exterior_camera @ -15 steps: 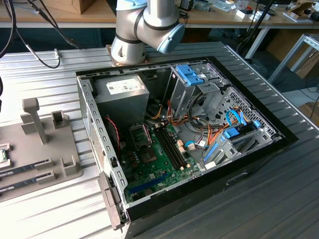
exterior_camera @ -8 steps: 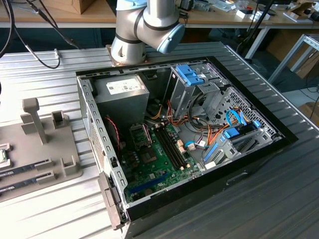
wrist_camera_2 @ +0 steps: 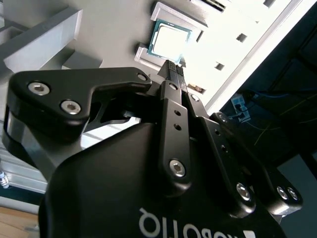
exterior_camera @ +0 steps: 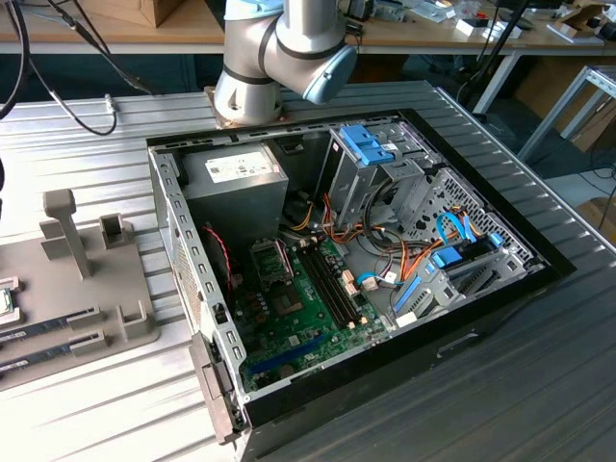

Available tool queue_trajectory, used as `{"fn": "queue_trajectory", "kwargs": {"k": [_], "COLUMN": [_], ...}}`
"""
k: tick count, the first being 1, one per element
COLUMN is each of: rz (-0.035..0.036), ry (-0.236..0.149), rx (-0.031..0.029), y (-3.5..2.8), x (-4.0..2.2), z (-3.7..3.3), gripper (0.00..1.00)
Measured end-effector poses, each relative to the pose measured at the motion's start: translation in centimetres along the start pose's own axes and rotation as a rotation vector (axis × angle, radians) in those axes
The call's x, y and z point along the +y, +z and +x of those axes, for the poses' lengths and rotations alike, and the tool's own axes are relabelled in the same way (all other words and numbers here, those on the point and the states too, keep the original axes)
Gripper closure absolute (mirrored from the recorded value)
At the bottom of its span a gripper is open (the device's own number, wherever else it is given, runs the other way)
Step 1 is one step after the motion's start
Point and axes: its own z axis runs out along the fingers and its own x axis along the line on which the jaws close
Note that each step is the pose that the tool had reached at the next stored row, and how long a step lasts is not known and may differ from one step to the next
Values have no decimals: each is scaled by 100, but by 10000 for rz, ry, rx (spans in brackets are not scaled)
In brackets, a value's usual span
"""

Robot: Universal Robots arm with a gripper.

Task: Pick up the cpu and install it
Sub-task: 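Pick up the cpu and move it towards the insertion slot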

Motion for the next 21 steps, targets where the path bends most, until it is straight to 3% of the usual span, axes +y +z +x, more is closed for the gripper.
{"fn": "queue_trajectory", "kwargs": {"k": [21], "rz": [0], "ry": [-1], "rx": [0], "y": [129], "x": [7], "z": [4], "gripper": [89]}}
